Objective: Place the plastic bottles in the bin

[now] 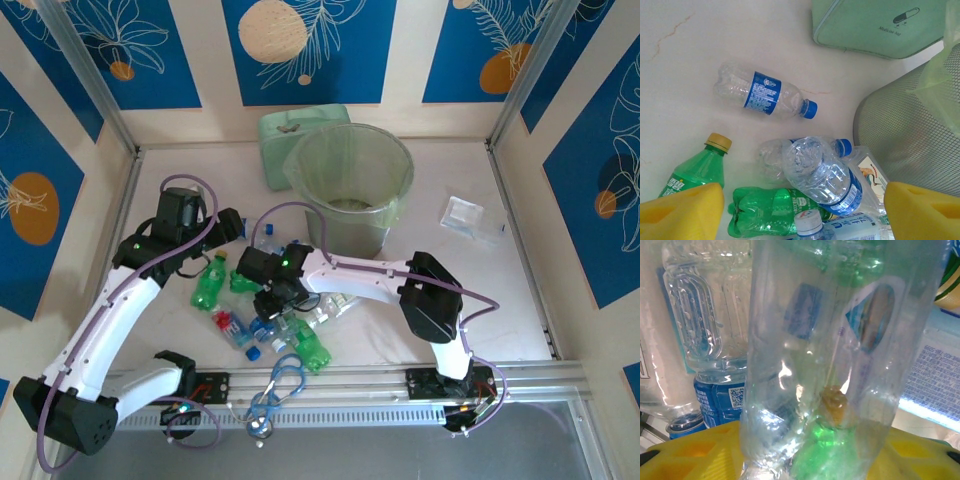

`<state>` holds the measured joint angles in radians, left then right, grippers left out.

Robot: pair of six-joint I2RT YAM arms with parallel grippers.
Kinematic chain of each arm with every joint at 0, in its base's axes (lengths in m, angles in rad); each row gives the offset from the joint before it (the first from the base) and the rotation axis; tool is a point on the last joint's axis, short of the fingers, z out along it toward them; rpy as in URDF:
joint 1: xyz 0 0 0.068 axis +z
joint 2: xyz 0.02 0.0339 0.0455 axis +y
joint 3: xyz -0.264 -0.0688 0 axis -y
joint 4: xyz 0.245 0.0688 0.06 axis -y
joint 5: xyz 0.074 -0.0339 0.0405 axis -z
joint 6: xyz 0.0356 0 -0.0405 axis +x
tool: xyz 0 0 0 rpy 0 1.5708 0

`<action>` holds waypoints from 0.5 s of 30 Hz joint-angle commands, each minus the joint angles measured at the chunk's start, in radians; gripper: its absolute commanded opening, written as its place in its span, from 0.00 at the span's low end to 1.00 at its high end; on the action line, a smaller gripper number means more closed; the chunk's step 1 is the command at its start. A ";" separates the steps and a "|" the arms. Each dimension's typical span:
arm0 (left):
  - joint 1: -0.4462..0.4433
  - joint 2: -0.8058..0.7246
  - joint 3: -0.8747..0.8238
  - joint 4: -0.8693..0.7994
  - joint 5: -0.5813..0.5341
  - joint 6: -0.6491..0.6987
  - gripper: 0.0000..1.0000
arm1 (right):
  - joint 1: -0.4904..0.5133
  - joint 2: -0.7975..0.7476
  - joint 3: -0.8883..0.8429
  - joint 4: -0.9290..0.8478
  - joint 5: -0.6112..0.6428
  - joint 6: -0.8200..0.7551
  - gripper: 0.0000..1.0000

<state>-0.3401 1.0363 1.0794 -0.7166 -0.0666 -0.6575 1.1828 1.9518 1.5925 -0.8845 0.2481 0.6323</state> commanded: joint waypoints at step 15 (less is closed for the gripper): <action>0.027 0.023 0.084 0.299 0.577 -0.017 0.77 | -0.031 -0.445 -0.118 0.135 0.077 -0.047 0.54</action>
<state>-0.3241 1.0431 1.1301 -0.5610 0.2733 -0.6304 1.1736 1.5681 1.5005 -0.7864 0.3367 0.6132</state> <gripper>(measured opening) 0.781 0.548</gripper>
